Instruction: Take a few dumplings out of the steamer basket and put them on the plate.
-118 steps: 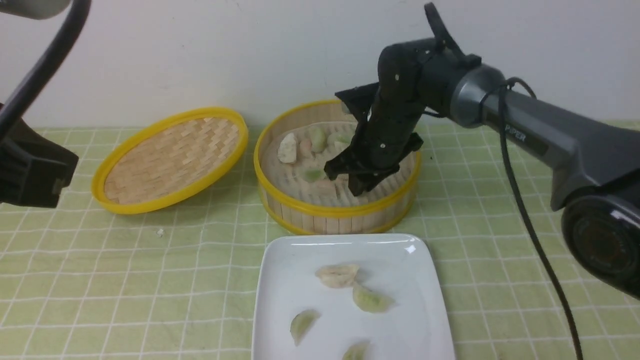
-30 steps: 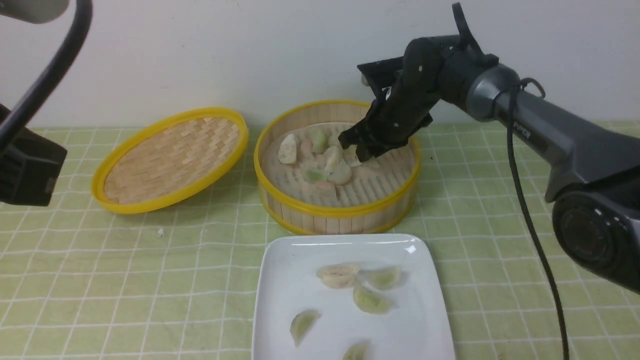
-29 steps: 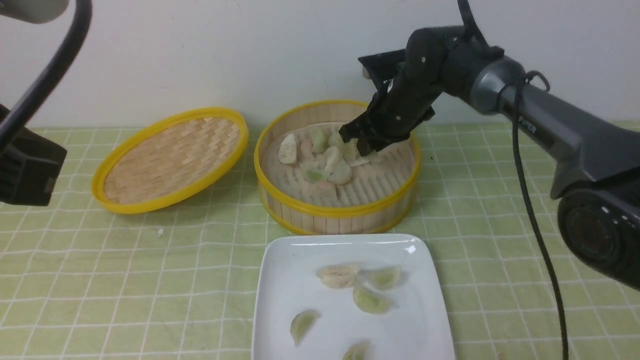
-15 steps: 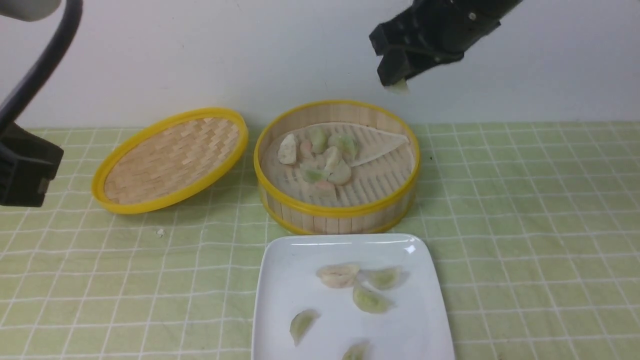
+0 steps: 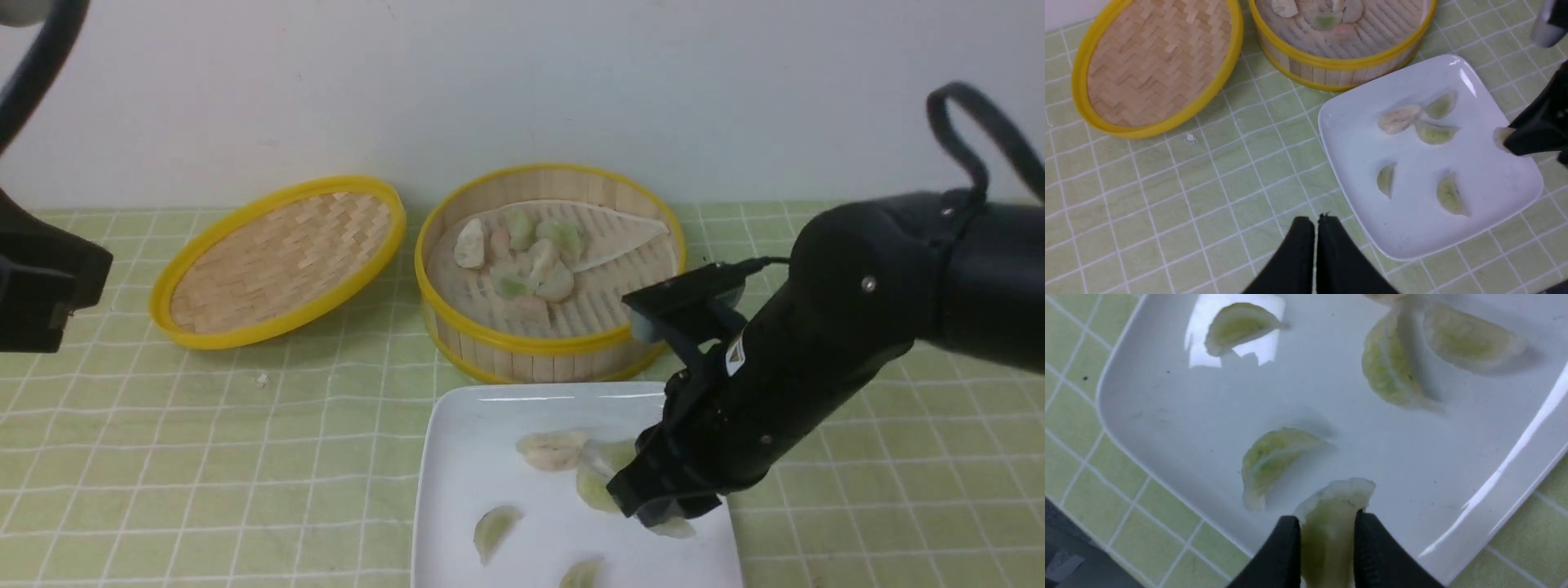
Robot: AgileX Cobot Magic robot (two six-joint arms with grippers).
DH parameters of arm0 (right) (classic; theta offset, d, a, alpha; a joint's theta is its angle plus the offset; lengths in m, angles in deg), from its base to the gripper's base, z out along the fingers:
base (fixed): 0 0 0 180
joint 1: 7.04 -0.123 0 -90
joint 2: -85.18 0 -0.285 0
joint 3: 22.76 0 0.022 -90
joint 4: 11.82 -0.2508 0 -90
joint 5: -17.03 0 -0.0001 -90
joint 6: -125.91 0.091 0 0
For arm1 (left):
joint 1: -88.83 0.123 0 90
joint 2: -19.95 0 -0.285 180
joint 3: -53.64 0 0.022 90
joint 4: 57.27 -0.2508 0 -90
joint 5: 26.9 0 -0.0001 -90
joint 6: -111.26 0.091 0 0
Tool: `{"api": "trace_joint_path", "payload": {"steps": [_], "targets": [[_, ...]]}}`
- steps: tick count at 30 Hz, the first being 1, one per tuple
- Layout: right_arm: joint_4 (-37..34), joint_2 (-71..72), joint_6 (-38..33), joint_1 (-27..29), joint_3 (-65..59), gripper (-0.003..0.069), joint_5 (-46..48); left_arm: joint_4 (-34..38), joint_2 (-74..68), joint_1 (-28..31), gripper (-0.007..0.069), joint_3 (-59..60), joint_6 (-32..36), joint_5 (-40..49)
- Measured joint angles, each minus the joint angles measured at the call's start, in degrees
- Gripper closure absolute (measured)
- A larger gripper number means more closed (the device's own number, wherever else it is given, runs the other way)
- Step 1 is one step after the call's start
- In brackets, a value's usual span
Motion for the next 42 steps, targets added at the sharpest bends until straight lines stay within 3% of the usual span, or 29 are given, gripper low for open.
{"api": "trace_joint_path", "payload": {"steps": [7, 9, 13, 17, 19, 24, 33, 42], "targets": [[-0.1, -3.7, 0.7, 0.0, -0.3, 0.034, -3.3, 0.4, 0.0, 0.0, 0.0631, 0.0, 0.0, 0.0], [0.1, -3.6, 0.9, 0.0, 0.7, 0.0264, -2.1, 0.5, 0.0, 0.0, 0.0631, 0.0, 0.0, 0.0], [1.7, -2.1, 1.7, 0.0, 4.2, 0.0234, 4.1, 0.7, 0.1, 0.0, 0.0631, 0.0, 0.0, 0.0], [6.3, 5.7, 4.9, 0.0, 9.3, 0.0337, 11.8, 0.7, 0.1, 0.0, 0.0631, 0.0, 0.0, 0.0], [9.9, 13.8, 7.9, 0.0, 10.8, 0.0463, 14.4, 0.7, 0.1, 0.0, 0.0631, 0.0, 0.0, 0.0], [16.3, 35.7, 13.4, 0.0, 10.2, 0.0645, 13.2, 1.1, 0.1, 0.0, 0.0631, 0.0, 0.0, 0.0], [20.2, 75.8, 16.1, 0.0, -12.9, 0.0672, -11.1, 3.7, 0.1, 0.0, 0.0631, 0.0, 0.0, -6.6], [22.5, 94.8, 21.9, 0.0, -32.1, 0.0672, -25.1, 6.1, 0.1, 0.0, 0.0631, 0.1, 0.7, -10.9]]}}
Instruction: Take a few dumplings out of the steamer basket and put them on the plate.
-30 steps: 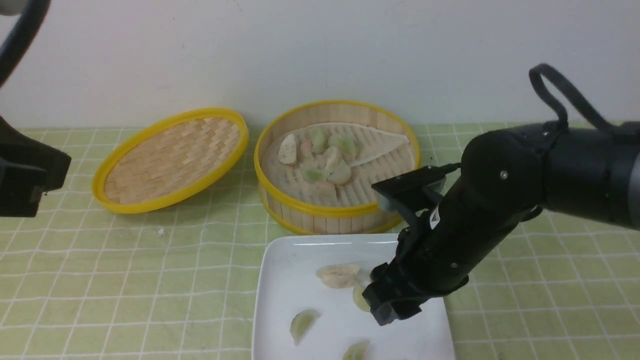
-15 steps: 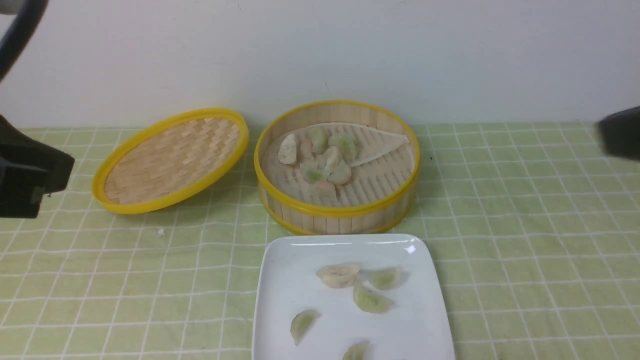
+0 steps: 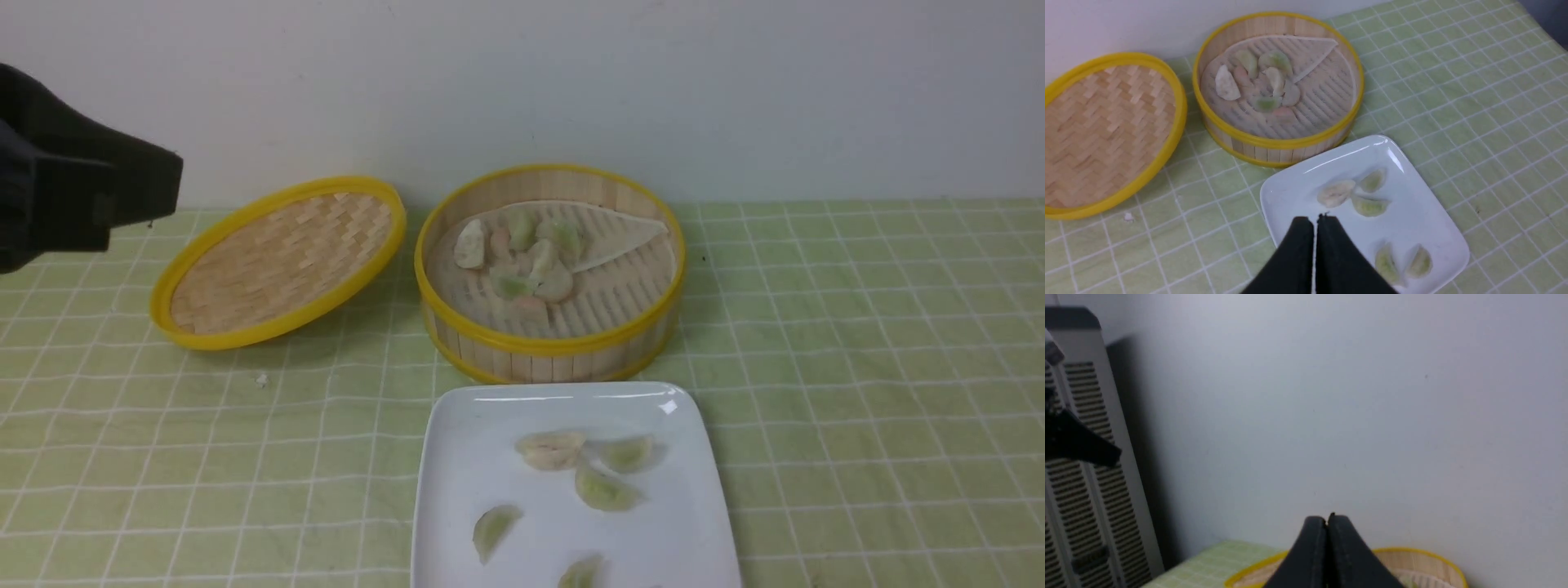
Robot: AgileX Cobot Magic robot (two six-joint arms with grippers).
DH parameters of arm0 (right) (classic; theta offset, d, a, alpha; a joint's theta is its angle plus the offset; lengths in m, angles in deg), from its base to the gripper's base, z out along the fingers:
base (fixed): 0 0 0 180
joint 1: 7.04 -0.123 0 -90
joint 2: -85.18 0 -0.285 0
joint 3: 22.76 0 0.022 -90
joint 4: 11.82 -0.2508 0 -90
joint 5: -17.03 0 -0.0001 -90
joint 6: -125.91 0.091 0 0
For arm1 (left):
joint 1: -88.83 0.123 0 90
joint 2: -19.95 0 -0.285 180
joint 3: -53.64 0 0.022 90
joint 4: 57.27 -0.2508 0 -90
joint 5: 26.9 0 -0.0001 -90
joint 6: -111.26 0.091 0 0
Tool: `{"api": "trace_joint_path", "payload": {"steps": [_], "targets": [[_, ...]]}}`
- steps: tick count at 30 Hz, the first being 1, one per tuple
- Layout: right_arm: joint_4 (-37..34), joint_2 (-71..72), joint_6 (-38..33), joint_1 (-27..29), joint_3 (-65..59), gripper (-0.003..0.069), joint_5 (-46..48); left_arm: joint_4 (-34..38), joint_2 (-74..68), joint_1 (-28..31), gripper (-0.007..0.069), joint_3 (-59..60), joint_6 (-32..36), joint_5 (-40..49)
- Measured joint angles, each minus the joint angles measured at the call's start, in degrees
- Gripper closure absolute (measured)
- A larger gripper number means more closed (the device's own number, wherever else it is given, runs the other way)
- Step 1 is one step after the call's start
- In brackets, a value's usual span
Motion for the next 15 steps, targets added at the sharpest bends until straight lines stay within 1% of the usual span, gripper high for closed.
{"api": "trace_joint_path", "payload": {"steps": [4, 9, 15], "targets": [[0.8, 0.4, 1.2, 0.0, -0.9, 0.0672, -4.1, 0.4, 2.1, 0.0, 0.0631, 0.8, 1.1, -1.0], [1.1, 0.4, 1.6, 0.0, -1.3, 0.0672, -1.9, 0.2, 10.3, 0.0, 0.0631, 5.9, 1.9, -3.0], [1.5, 0.4, 1.7, 0.0, -1.4, 0.0672, 1.0, 0.0, 23.4, 0.0, 0.0631, 16.9, 1.9, -13.3]]}}
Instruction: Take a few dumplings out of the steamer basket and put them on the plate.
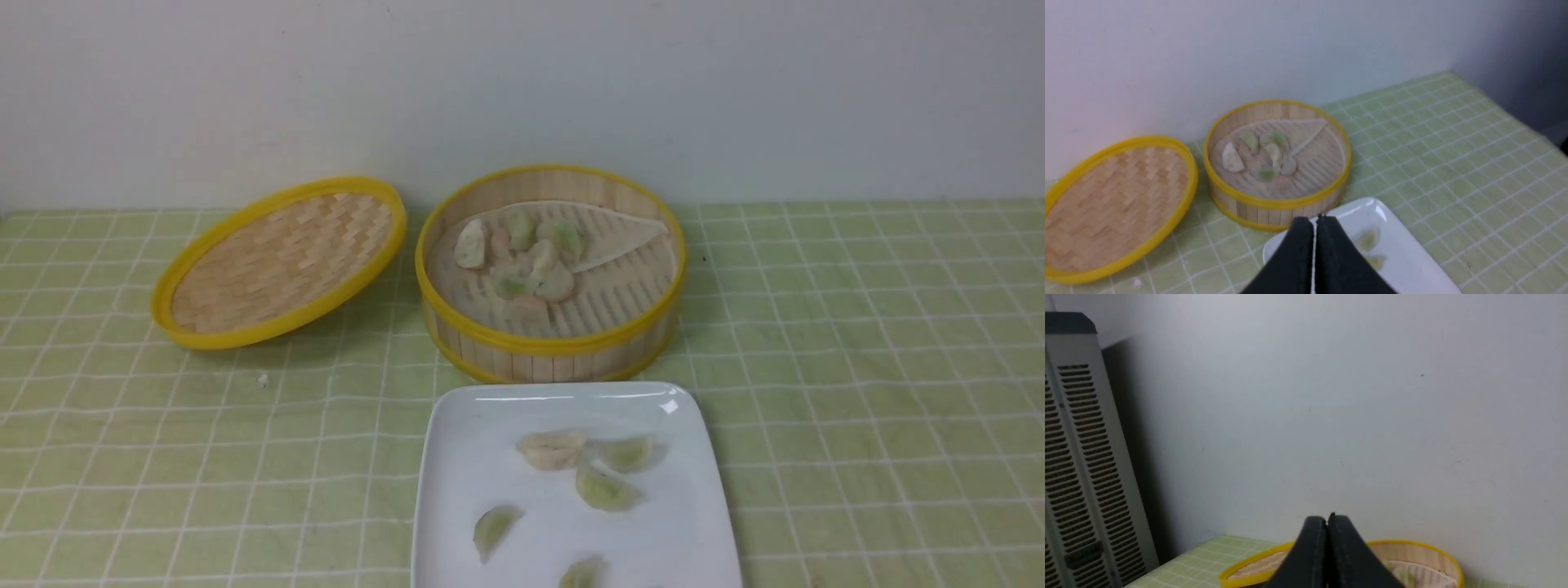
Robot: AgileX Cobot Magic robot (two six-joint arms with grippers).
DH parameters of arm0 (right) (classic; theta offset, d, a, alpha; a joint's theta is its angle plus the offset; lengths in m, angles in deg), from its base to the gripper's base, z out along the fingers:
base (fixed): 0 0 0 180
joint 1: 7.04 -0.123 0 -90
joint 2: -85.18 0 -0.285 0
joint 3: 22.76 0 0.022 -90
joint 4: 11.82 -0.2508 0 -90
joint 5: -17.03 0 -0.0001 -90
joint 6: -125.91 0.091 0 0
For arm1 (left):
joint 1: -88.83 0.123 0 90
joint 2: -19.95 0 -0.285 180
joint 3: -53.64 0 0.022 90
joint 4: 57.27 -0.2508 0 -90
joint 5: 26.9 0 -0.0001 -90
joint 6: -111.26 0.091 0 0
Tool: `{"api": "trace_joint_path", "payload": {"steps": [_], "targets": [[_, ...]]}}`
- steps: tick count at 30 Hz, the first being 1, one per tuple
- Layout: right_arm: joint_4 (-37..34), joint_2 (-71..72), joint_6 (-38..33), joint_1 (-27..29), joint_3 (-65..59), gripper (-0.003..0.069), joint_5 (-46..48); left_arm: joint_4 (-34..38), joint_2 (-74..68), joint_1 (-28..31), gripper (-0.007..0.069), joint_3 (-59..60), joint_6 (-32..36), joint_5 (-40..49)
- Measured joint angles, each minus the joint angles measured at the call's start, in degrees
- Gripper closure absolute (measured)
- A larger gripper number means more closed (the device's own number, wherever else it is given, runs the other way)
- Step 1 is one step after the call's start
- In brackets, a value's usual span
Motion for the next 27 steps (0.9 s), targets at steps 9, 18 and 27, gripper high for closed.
{"api": "trace_joint_path", "payload": {"steps": [9, 18, 27], "targets": [[0.1, 0.0, 0.0, 0.0, 0.0, 0.0672, 1.1, 3.2, 9.6, 0.0, 0.0631, 9.0, -0.3, -3.2], [0.2, 0.0, 0.0, 0.0, 0.0, 0.0672, 1.2, 3.0, 10.3, 0.0, 0.0631, 10.6, 0.4, -0.7], [0.2, 0.0, 0.0, 0.0, 0.0, 0.0672, 1.2, -0.5, 14.0, 6.6, 0.0631, 24.2, 6.9, -15.8]]}}
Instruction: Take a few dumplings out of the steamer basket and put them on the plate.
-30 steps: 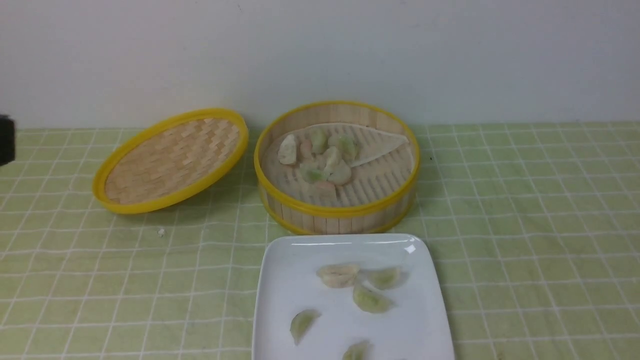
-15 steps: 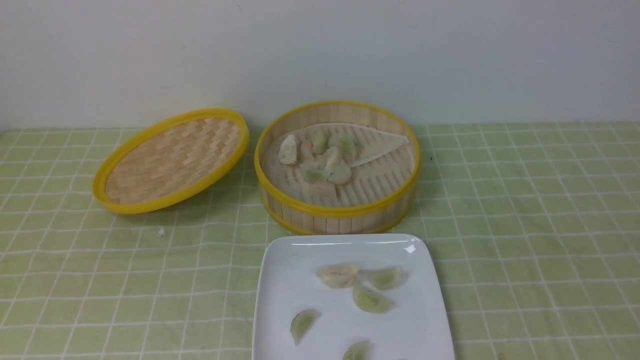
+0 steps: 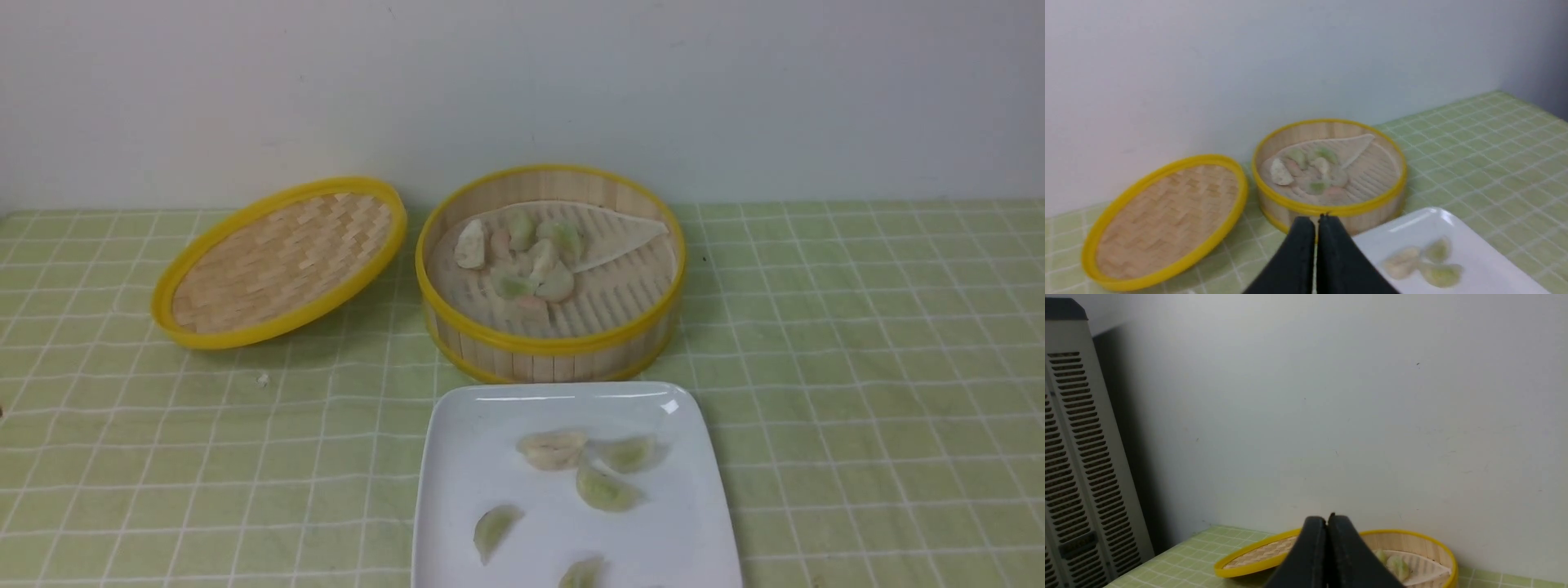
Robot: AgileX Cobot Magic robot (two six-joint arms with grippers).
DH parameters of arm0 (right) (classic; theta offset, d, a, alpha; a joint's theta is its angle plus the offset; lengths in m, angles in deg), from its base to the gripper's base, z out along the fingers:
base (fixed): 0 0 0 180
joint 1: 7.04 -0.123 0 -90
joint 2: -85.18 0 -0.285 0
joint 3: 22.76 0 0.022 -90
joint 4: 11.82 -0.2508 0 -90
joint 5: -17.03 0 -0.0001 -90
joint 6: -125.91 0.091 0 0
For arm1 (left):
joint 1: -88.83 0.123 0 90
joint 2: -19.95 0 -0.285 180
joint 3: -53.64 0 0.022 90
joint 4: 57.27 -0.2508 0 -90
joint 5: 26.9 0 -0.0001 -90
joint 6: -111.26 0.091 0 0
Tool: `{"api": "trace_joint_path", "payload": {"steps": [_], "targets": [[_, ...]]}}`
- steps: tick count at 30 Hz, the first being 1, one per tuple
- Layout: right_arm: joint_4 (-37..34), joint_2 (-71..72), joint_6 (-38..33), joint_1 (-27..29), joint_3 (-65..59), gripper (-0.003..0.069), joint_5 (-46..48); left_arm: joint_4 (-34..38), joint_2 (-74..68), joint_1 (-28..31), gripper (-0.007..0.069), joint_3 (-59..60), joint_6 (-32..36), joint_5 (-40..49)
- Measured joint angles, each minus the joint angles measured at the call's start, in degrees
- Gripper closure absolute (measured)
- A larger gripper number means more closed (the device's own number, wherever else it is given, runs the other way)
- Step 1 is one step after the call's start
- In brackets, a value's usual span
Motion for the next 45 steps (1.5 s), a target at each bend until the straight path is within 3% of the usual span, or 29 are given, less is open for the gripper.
{"api": "trace_joint_path", "payload": {"steps": [7, 10, 15, 45], "targets": [[0.1, 0.0, 0.0, 0.0, 0.0, 0.0672, 0.0, 3.6, 13.6, 17.0, 0.0631, 23.9, 4.7, -13.3], [0.2, 0.0, 0.0, 0.0, 0.0, 0.0672, 0.1, 4.7, 17.0, 20.4, 0.0631, 32.1, 5.2, -14.5], [0.2, 0.0, 0.0, 0.0, 0.0, 0.0672, 0.5, 4.7, 17.4, 20.7, 0.0631, 37.2, 5.3, -12.2], [-0.3, 0.0, -0.2, 0.0, 0.0, 0.0672, 0.8, 4.7, 17.4, 20.7, 0.0631, 37.2, 5.4, -11.4]]}}
